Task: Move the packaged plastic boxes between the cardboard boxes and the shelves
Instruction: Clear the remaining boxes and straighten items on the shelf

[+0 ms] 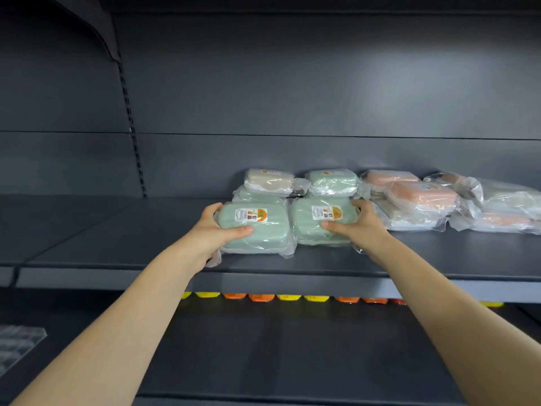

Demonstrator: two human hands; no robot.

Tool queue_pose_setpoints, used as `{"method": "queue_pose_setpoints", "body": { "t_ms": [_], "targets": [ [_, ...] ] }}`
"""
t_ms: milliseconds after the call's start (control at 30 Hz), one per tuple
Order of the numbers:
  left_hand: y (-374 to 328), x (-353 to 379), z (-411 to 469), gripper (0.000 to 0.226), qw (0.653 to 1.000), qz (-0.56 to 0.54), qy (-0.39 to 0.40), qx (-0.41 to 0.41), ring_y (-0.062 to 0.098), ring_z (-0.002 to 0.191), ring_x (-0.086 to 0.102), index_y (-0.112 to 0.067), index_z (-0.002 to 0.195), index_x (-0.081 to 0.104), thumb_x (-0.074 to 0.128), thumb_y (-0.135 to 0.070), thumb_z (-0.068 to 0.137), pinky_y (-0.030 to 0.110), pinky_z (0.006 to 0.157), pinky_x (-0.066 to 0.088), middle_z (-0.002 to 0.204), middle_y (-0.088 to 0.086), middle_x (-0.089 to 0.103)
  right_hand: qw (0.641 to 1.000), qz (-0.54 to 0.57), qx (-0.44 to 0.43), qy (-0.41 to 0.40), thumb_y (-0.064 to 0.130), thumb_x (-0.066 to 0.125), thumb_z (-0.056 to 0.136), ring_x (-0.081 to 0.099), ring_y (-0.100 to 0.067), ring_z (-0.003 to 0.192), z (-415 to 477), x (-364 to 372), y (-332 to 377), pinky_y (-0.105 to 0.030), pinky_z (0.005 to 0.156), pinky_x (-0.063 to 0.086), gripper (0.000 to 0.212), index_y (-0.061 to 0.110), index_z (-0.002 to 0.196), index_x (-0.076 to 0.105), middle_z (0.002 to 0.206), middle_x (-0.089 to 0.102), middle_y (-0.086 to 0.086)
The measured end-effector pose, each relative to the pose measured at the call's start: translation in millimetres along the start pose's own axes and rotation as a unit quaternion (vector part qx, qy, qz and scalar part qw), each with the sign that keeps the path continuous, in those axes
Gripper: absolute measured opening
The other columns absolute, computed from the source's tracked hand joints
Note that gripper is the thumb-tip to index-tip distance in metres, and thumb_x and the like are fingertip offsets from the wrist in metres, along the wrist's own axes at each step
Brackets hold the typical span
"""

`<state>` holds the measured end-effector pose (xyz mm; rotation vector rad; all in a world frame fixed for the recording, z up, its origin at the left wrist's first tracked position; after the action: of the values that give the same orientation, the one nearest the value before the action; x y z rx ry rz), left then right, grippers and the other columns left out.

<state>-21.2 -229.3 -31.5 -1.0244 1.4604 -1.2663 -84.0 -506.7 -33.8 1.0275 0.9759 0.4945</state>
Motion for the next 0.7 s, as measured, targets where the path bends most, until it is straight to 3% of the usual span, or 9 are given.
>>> {"method": "queue_pose_setpoints", "body": {
  "t_ms": [33, 100, 167, 233, 300, 400, 533, 633, 700],
  "targets": [
    [1.5, -4.3, -5.4, 0.082, 1.0, -0.011, -0.005, -0.001, 0.021, 0.089, 0.049, -0.041, 0.131, 0.035, 0.085, -0.026, 0.067, 0.024, 0.056, 0.045, 0.118, 0.0, 0.059, 1.0, 0.005, -0.011, -0.011, 0.039, 0.085, 0.065, 0.051, -0.025, 0.116, -8.8, 1.0, 1.5, -0.039, 0.086, 0.048, 0.095, 0.019, 0.139, 0.029, 0.138, 0.044, -0.004],
    [5.1, -13.0, -15.3, 0.091, 0.999, -0.025, -0.006, 0.022, 0.019, 0.099, 0.054, -0.04, 0.133, 0.035, 0.088, -0.026, 0.061, 0.031, 0.074, 0.05, 0.121, -0.001, 0.057, 0.999, 0.019, -0.031, -0.034, 0.038, 0.085, 0.065, 0.05, -0.024, 0.116, -27.0, 2.1, 2.9, -0.036, 0.083, 0.047, 0.094, 0.02, 0.139, 0.029, 0.14, 0.041, -0.003],
    [7.8, -20.1, -30.8, 0.102, 0.998, -0.026, -0.006, 0.051, 0.025, 0.108, 0.061, -0.037, 0.137, 0.034, 0.091, -0.027, 0.052, 0.049, 0.095, 0.048, 0.127, -0.003, 0.055, 0.996, 0.033, -0.055, -0.062, 0.036, 0.084, 0.066, 0.043, -0.022, 0.127, -47.4, 1.9, 5.5, -0.036, 0.097, 0.043, 0.095, 0.019, 0.141, 0.028, 0.144, 0.038, -0.003],
    [10.2, -24.7, -50.1, 0.106, 0.997, -0.027, -0.008, 0.069, 0.025, 0.102, 0.065, -0.036, 0.138, 0.034, 0.091, -0.029, 0.049, 0.059, 0.095, 0.045, 0.128, -0.004, 0.055, 0.992, 0.045, -0.079, -0.083, 0.038, 0.085, 0.064, 0.039, -0.021, 0.131, -68.5, 0.4, 8.6, -0.035, 0.104, 0.038, 0.098, 0.02, 0.142, 0.027, 0.144, 0.038, -0.002],
    [13.8, -27.7, -71.2, 0.101, 0.996, -0.027, -0.016, 0.085, 0.021, 0.1, 0.064, -0.035, 0.141, 0.032, 0.089, -0.025, 0.058, 0.056, 0.096, 0.044, 0.13, -0.006, 0.053, 0.99, 0.039, -0.097, -0.097, 0.048, 0.086, 0.054, 0.04, -0.021, 0.131, -89.8, -2.2, 9.3, -0.041, 0.108, 0.038, 0.109, 0.021, 0.142, 0.027, 0.143, 0.039, -0.002],
    [21.5, -30.5, -108.1, 0.096, 0.994, -0.046, -0.023, 0.099, 0.016, 0.117, 0.054, -0.032, 0.144, 0.029, 0.084, -0.023, 0.066, 0.043, 0.103, 0.044, 0.135, -0.008, 0.048, 0.991, 0.019, -0.088, -0.099, 0.065, 0.082, 0.04, 0.044, -0.022, 0.129, -125.5, -8.2, 7.9, -0.046, 0.107, 0.04, 0.125, 0.022, 0.143, 0.028, 0.142, 0.041, -0.002],
    [40.4, -31.5, -166.5, 0.09, 0.992, -0.087, -0.01, 0.092, 0.017, 0.119, 0.055, -0.027, 0.146, 0.028, 0.078, -0.018, 0.073, 0.041, 0.103, 0.044, 0.132, -0.007, 0.051, 0.994, -0.01, -0.08, -0.08, 0.054, 0.081, 0.06, 0.047, -0.021, 0.12, -168.5, -18.7, -1.3, -0.033, 0.103, 0.04, 0.095, 0.017, 0.139, 0.042, 0.132, 0.045, -0.008],
    [66.1, -27.9, -214.0, 0.077, 0.99, -0.114, -0.006, 0.076, 0.018, 0.113, 0.061, -0.023, 0.14, 0.037, 0.076, -0.018, 0.074, 0.04, 0.098, 0.049, 0.127, -0.001, 0.058, 0.997, 0.036, -0.052, -0.053, 0.074, 0.075, 0.042, 0.057, -0.023, 0.11, -204.3, -25.4, -24.6, -0.042, 0.097, 0.049, 0.102, 0.021, 0.126, 0.052, 0.125, 0.054, -0.006],
    [90.0, -22.0, -247.5, 0.063, 0.988, -0.143, -0.026, 0.041, 0.015, 0.104, 0.064, -0.024, 0.136, 0.04, 0.07, -0.015, 0.081, 0.033, 0.086, 0.054, 0.121, -0.001, 0.061, 0.998, 0.052, -0.025, -0.024, 0.07, 0.076, 0.046, 0.062, -0.023, 0.104, -232.5, -30.9, -47.5, -0.043, 0.091, 0.053, 0.091, 0.021, 0.12, 0.055, 0.123, 0.056, -0.007]
  ]
}}
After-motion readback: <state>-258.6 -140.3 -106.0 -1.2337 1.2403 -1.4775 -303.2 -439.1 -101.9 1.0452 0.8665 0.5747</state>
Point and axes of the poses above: each hand's wrist, its own z-axis towards the middle knuckle, its own x-axis out of the palm, y = z × x, the point moved 1 cm from there along z, towards the middle knuckle
